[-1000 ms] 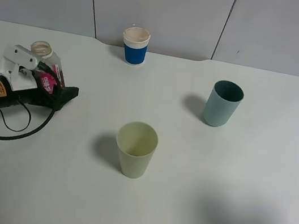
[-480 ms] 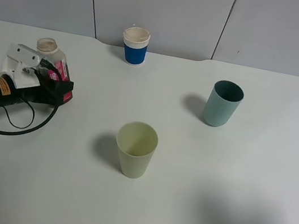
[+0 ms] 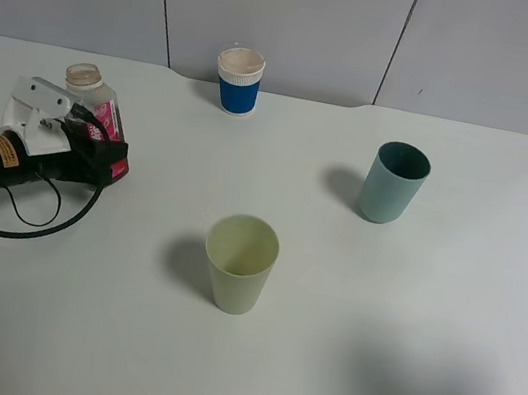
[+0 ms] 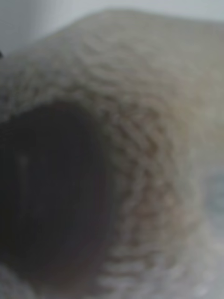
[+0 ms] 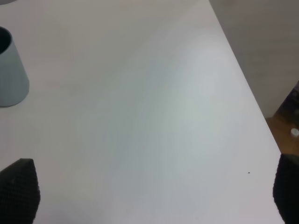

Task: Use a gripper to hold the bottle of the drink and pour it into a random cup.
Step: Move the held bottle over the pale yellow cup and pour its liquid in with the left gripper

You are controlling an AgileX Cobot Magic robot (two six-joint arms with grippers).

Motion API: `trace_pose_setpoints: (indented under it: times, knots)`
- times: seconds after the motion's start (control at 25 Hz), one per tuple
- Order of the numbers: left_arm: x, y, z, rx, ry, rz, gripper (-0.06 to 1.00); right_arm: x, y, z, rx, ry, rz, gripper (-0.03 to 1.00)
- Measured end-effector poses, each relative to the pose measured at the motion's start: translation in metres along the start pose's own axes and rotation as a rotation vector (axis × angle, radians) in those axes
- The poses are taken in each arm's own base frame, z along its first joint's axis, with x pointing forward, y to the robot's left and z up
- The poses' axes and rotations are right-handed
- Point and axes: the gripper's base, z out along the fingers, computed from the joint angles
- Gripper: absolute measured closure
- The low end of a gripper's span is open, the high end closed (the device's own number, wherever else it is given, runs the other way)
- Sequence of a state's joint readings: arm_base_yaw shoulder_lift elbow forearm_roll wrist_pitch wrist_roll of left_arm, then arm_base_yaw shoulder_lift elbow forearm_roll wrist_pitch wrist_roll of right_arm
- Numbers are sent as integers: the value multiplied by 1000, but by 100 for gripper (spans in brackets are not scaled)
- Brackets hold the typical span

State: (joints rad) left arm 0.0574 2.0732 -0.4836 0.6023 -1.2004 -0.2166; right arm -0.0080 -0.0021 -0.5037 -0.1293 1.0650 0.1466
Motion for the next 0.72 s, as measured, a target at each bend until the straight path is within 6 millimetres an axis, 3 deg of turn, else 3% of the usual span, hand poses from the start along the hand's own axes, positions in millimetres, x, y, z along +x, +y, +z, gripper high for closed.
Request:
trace_pose_setpoints:
  times: [0.28,0.72]
  knots:
    - [-20,-4,-5,7,-47,4,61,0,0,0,0,0,0,-3]
    - [-37,-24,-39,2,-93,47,61,0,0,0,0,0,0,-3]
